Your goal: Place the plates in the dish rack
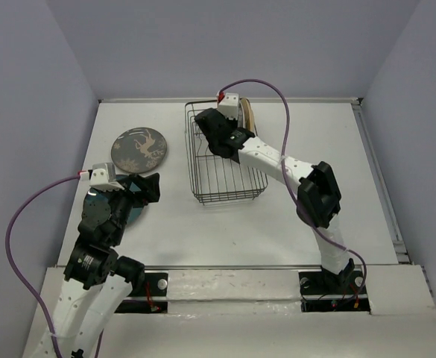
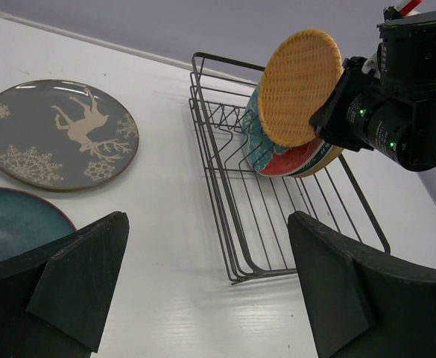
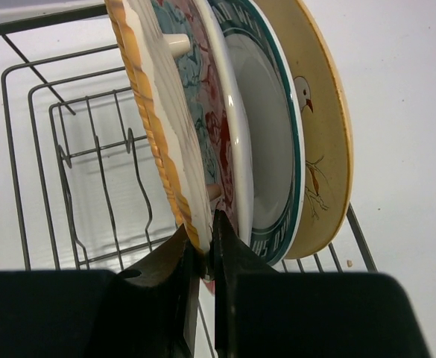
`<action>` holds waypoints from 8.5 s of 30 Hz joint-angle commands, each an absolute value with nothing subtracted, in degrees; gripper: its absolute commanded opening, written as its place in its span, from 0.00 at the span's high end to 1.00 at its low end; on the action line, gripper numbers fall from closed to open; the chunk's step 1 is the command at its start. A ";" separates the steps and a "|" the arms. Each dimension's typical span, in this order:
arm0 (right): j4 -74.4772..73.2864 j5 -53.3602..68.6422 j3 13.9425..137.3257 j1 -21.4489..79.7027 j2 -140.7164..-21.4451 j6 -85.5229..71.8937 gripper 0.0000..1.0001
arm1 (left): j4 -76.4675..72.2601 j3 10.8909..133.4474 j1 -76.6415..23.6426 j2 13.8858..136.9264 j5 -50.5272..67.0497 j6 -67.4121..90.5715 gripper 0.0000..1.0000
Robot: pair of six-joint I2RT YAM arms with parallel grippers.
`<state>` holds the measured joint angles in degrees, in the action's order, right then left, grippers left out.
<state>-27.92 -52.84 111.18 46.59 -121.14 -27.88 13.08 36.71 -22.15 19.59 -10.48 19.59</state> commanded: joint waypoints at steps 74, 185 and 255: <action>1.93 -12.48 48.34 47.20 -63.89 -15.20 0.34 | -10.19 65.21 20.57 105.20 16.08 17.31 0.25; 4.72 19.56 97.91 32.34 -105.75 -37.36 0.93 | -72.34 43.77 18.46 81.48 45.89 73.48 0.18; -8.26 -1.06 104.75 54.84 -112.65 -22.50 0.21 | -63.28 45.09 18.19 56.34 39.03 57.22 0.01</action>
<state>-10.00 -13.41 101.95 51.33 -102.87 -21.26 -60.40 42.54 17.50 60.62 40.64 61.21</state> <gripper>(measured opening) 0.803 0.990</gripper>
